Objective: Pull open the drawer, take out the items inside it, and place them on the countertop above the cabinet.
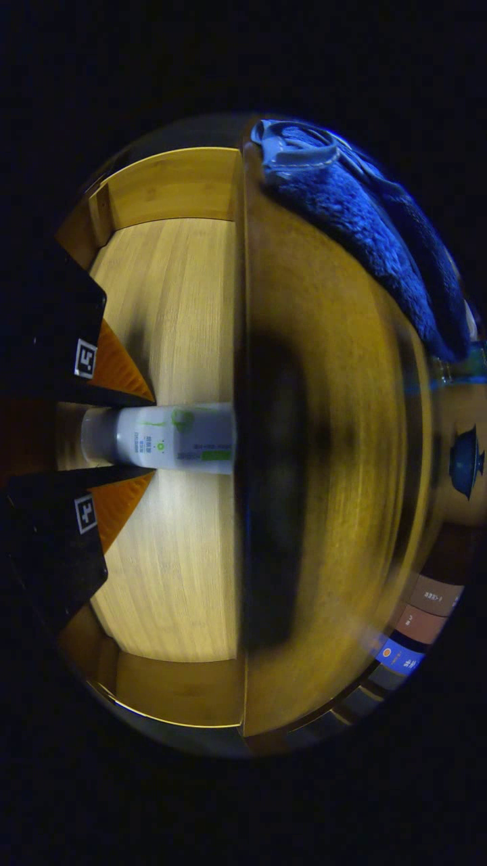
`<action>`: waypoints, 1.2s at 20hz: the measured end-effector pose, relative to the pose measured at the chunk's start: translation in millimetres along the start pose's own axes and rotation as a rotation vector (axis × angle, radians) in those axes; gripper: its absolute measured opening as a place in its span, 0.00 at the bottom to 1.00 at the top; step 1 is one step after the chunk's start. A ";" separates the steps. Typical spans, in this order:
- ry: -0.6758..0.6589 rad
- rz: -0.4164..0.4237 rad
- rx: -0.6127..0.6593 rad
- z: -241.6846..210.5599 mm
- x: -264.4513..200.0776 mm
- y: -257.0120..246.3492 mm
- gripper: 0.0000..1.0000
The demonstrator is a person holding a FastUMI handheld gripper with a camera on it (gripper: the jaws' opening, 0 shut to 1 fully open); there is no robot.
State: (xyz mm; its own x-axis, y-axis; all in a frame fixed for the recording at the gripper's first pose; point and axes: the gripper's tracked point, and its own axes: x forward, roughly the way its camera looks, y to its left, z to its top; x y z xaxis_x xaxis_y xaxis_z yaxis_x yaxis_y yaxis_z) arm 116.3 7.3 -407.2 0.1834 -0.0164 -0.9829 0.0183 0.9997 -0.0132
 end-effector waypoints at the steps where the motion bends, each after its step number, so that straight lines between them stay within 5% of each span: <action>1: -0.004 0.002 -0.008 -0.5 -0.8 -0.4 0.47; 24: -0.308 0.174 0.041 -11.7 -152.8 4.5 0.47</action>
State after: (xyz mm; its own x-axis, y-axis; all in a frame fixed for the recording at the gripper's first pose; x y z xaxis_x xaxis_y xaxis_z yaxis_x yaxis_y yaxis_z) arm 76.8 14.5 -259.2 0.4751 0.1439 -0.8681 -0.0008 0.9866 0.1631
